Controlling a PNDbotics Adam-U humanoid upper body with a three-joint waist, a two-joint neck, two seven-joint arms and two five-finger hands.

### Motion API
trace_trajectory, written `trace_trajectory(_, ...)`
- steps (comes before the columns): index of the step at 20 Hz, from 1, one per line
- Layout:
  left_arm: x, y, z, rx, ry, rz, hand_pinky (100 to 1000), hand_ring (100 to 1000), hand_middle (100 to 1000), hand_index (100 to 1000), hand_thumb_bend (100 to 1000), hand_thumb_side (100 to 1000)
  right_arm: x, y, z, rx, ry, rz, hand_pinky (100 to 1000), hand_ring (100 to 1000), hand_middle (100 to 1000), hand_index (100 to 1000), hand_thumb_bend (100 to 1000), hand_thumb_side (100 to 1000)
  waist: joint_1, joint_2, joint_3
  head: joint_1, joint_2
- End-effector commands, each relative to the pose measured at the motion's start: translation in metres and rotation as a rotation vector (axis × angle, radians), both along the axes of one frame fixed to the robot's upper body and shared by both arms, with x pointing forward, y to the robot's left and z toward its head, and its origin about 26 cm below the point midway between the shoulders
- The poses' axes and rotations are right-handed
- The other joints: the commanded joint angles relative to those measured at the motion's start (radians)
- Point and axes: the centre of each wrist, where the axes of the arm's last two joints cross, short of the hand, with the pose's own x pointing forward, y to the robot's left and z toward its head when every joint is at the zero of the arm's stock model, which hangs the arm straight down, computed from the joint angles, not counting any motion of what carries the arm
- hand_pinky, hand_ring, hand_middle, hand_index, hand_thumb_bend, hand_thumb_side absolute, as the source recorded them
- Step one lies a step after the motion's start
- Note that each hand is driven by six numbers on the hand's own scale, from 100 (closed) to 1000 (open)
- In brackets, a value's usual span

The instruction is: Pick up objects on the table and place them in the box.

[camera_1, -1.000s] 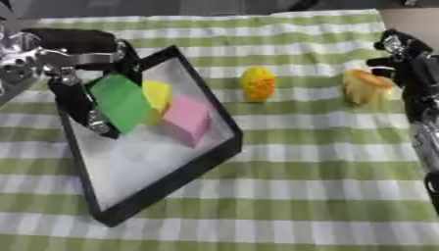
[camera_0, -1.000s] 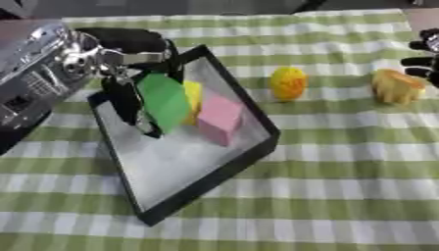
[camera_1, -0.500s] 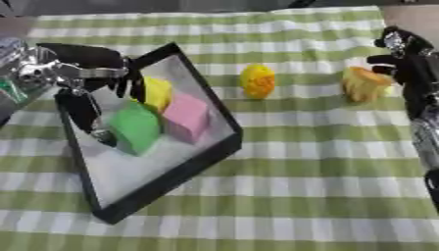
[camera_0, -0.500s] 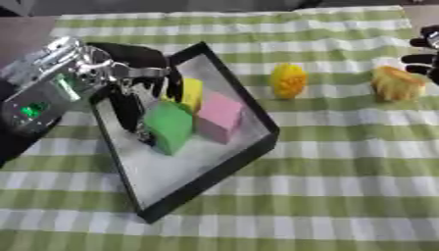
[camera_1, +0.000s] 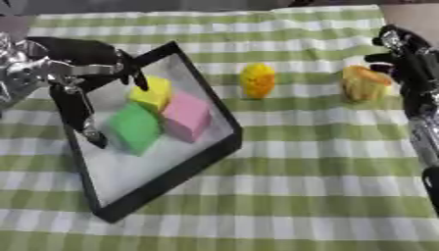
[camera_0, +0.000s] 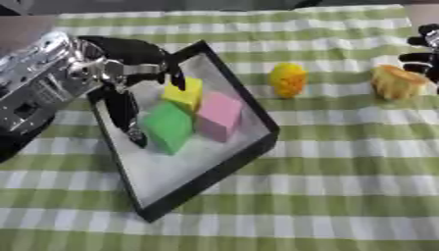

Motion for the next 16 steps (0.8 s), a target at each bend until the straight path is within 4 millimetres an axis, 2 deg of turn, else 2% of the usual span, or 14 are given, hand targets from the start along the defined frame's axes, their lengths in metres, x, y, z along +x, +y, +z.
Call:
trace_trajectory(1, -0.008, 0.008, 0.02, -0.016, -0.077, 0.022, 755, 747, 757, 812, 725, 100, -0.001, -0.003, 0.012, -0.016, -0.035, -0.003, 780, 709, 766, 861, 100, 694, -0.006, -0.044, 0.001, -0.003, 0.0)
trace_trajectory(4, -0.015, 0.012, 0.029, -0.055, -0.13, 0.032, 760, 753, 773, 819, 686, 118, -0.002, -0.004, 0.017, -0.018, -0.055, -0.007, 780, 711, 768, 862, 100, 680, -0.007, -0.046, 0.001, -0.007, 0.003)
trace_trajectory(6, -0.022, 0.016, 0.037, -0.09, -0.173, 0.039, 765, 752, 785, 833, 619, 153, -0.002, -0.005, 0.025, -0.029, -0.084, -0.006, 781, 714, 771, 863, 100, 658, -0.008, -0.049, 0.004, -0.011, 0.006)
trace_trajectory(8, -0.031, 0.021, 0.041, -0.144, -0.212, 0.053, 768, 745, 792, 845, 546, 334, -0.004, -0.007, 0.037, -0.052, -0.127, -0.006, 784, 726, 780, 868, 100, 622, -0.011, -0.052, 0.01, -0.017, 0.009)
trace_trajectory(10, -0.04, 0.024, 0.041, -0.199, -0.259, 0.075, 774, 744, 796, 850, 482, 435, -0.006, -0.01, 0.051, -0.104, -0.173, -0.009, 789, 741, 791, 873, 100, 588, -0.016, -0.053, 0.023, -0.032, 0.01)
trace_trajectory(11, -0.044, 0.026, 0.041, -0.226, -0.281, 0.092, 775, 744, 797, 850, 473, 444, -0.008, -0.012, 0.058, -0.136, -0.189, -0.01, 790, 744, 793, 874, 100, 585, -0.018, -0.053, 0.029, -0.039, 0.009)
trace_trajectory(12, -0.045, 0.029, 0.039, -0.254, -0.297, 0.117, 780, 742, 798, 859, 369, 500, -0.009, -0.013, 0.064, -0.168, -0.205, -0.007, 798, 758, 805, 880, 100, 538, -0.022, -0.053, 0.037, -0.049, 0.008)
trace_trajectory(13, -0.045, 0.032, 0.036, -0.283, -0.309, 0.144, 780, 736, 793, 862, 330, 517, -0.011, -0.015, 0.07, -0.203, -0.216, -0.005, 802, 762, 810, 883, 100, 522, -0.024, -0.052, 0.045, -0.057, 0.007)
trace_trajectory(16, -0.043, 0.041, 0.025, -0.383, -0.336, 0.242, 784, 735, 795, 874, 316, 532, -0.013, -0.02, 0.087, -0.33, -0.218, 0.001, 815, 780, 822, 886, 100, 486, -0.032, -0.051, 0.065, -0.074, 0.003)
